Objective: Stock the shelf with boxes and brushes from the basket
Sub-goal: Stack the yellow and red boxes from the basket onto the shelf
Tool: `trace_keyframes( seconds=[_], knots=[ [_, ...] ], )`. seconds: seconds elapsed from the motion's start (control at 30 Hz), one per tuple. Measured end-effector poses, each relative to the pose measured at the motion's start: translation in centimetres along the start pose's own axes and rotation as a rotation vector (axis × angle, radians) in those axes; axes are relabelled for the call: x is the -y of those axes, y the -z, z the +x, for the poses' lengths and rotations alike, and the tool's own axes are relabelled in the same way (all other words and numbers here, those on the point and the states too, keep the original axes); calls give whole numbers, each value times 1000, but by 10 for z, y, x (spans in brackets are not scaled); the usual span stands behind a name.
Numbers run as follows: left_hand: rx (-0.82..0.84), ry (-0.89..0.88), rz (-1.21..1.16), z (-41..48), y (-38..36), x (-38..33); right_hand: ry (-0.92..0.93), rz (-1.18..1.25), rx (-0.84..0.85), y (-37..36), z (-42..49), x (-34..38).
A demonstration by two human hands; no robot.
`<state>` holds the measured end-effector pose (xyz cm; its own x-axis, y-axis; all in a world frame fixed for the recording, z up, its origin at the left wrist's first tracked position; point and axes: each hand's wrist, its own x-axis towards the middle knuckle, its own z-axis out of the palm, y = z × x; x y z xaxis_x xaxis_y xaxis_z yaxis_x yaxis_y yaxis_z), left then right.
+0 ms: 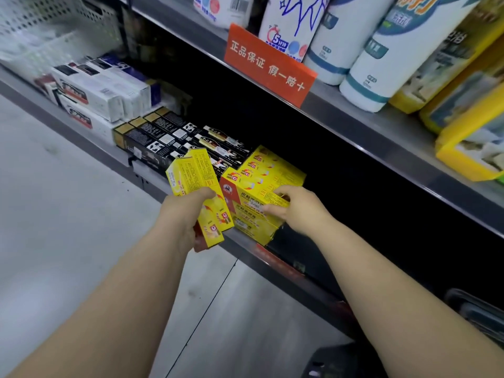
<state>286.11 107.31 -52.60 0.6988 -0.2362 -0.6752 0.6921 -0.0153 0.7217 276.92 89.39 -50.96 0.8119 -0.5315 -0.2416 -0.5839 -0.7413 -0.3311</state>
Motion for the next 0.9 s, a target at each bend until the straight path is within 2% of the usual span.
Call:
trace_keyframes(
  seconds=[0.17,0.23,0.3,0.43,0.57,0.63,0.73,0.8,0.9],
  knots=[
    [70,-16,-6,-10,-2,-3,49,-37,-66,5,-4,7],
    [148,-43,24,-13,-2,-5,132,124,-137,13,-7,15],
    [290,-49,67,-19,-4,-7,183,393,-141,20,-12,26],
    [606,6,131,-33,-8,-11,131,907,72,29,-20,40],
    [749,42,220,-38,-10,-10,78,1106,233,47,-23,34],
    [688,70,129,-35,-12,-9,-3,1177,189,55,-19,26],
    [423,18,-21,-22,-16,-7,-277,1371,-88,62,-8,10],
    [294,-18,-70,-15,-17,-4,-398,1460,-265,61,-1,0],
    [283,8,-96,-12,-20,1,-487,1546,-417,46,10,-11]
  ],
)
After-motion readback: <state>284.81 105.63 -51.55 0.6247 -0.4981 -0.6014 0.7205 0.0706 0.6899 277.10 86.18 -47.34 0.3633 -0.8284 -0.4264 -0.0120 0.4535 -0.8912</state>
